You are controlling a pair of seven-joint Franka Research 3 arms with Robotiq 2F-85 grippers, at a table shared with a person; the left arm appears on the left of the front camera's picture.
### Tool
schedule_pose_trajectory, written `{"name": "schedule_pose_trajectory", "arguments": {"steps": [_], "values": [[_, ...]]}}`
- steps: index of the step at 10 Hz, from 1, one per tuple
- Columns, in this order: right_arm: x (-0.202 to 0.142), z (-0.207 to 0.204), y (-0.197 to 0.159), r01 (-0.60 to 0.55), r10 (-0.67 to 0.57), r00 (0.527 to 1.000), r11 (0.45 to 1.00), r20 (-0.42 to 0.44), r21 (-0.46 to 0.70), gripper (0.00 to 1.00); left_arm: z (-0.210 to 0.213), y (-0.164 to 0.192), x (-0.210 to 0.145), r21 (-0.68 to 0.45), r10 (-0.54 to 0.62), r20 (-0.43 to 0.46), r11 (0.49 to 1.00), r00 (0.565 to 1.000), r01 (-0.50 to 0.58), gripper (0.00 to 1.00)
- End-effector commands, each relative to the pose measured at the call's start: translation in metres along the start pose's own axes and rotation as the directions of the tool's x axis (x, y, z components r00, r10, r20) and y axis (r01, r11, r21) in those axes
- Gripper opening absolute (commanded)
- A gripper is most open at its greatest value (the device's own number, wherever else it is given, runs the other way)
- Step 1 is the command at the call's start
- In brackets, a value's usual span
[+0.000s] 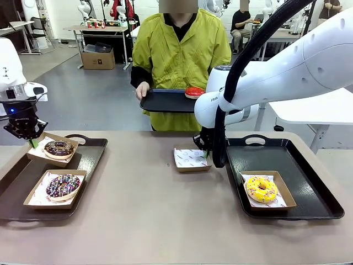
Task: Individually package the donuts and arrange them on the tray.
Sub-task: Place the picked Paper togo box on the Handle tray while simultaneously picking up another Paper togo box from the table with the other hand.
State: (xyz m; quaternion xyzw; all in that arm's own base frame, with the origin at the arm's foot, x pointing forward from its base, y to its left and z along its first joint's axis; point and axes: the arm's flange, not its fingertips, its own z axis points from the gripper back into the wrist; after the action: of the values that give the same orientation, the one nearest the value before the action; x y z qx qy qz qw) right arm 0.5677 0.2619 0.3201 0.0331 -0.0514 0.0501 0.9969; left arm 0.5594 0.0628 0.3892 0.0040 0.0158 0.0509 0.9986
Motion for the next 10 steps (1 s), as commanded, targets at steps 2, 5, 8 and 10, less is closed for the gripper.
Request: {"name": "schedule_pose_trajectory", "arguments": {"steps": [2, 5, 8, 10], "values": [[-0.003, -0.002, 0.002, 0.016, -0.016, 1.0, 1.0, 0.009, -0.005, 0.0, 0.002, -0.004, 0.006, 0.023, 0.016, -0.002, 1.0, 1.0, -0.016, 0.65], [-0.003, -0.002, 0.003, 0.017, -0.017, 1.0, 1.0, 0.009, -0.005, 0.0, 0.002, -0.004, 0.005, 0.018, 0.012, -0.007, 1.0, 1.0, -0.011, 1.0], [-0.003, -0.002, 0.003, 0.02, -0.02, 1.0, 1.0, 0.009, -0.005, 0.0, 0.006, -0.003, 0.003, -0.002, 0.01, -0.012, 1.0, 1.0, -0.01, 0.66], [-0.008, 0.005, 0.003, 0.026, -0.026, 1.0, 1.0, 0.008, 0.008, 0.0, 0.019, 0.0, -0.011, -0.098, -0.031, -0.012, 0.995, 0.999, 0.03, 1.0]]}}
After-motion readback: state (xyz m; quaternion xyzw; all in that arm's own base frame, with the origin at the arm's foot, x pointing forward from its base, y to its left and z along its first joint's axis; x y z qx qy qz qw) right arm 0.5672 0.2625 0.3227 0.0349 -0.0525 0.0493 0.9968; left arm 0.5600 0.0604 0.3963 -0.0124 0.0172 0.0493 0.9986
